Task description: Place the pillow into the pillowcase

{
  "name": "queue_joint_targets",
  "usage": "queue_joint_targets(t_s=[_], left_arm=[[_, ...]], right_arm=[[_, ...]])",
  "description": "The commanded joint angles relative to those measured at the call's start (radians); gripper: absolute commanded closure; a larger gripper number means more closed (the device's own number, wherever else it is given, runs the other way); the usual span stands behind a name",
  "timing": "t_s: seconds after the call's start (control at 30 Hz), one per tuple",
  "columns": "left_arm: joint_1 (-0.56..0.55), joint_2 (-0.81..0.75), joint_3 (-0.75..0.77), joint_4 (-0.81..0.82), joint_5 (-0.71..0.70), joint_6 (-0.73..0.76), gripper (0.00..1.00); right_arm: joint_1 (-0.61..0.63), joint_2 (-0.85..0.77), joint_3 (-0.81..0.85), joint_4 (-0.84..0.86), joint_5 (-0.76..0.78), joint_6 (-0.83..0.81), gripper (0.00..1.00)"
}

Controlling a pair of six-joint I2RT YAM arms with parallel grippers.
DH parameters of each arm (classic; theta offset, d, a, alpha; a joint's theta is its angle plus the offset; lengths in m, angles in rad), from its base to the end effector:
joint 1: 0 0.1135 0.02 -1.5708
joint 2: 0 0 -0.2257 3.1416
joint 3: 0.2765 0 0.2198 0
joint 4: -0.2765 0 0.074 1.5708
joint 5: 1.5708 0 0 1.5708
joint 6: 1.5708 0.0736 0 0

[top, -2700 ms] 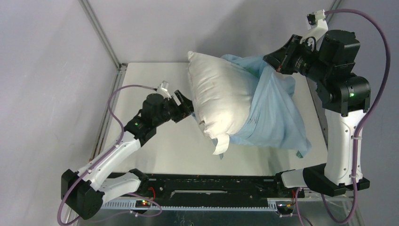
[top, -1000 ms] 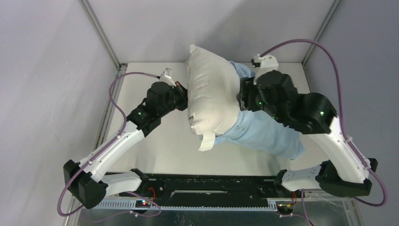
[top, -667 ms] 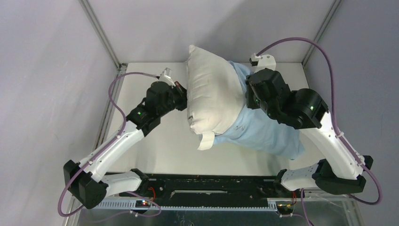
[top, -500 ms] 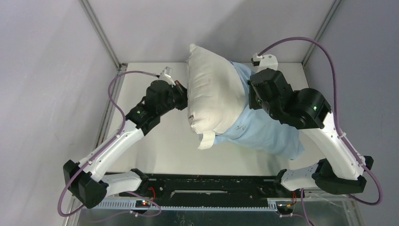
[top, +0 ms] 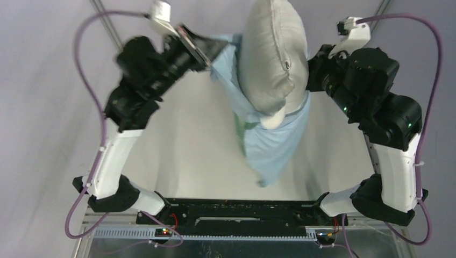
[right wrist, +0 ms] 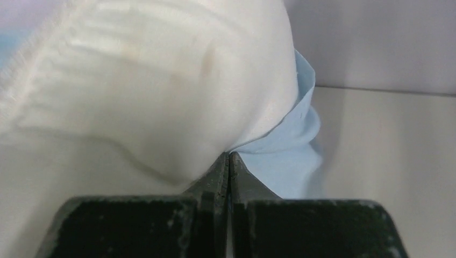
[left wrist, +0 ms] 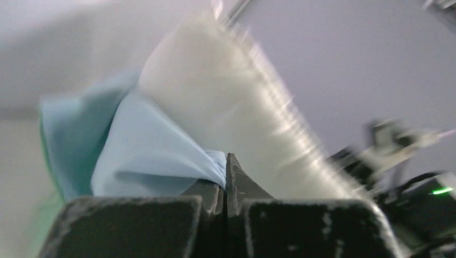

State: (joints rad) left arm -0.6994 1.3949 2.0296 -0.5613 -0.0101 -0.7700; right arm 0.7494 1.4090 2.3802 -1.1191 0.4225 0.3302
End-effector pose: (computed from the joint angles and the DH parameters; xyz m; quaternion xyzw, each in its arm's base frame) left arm 0.2013 -0.1684 0.5202 -0.0277 0.6801 -0.4885 0.5459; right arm 0.1619 0.1094 0.5239 -0.0202 0.7529 0.1919 0.6293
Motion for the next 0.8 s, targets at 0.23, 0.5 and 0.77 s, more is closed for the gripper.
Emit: queue_joint_targets(t_s=[0.23,0.5,0.77], left_arm=[[-0.042,-0.040,0.202,0.182,0.000,0.099,1.00],[0.067,-0.094,0.260,0.551,-0.049,-0.008,1.00],[-0.024,0.006,0.175,0.521,0.122,-0.104,1.00]], right_arm=[[-0.032,-0.050,0.083,0.438,-0.070,-0.074,1.00],[0.037,-0.146,-0.318,0.441,-0.079,-0.039,1.00],[-0.201,-0.046,-0.082,0.360,-0.213,0.003,1.00]])
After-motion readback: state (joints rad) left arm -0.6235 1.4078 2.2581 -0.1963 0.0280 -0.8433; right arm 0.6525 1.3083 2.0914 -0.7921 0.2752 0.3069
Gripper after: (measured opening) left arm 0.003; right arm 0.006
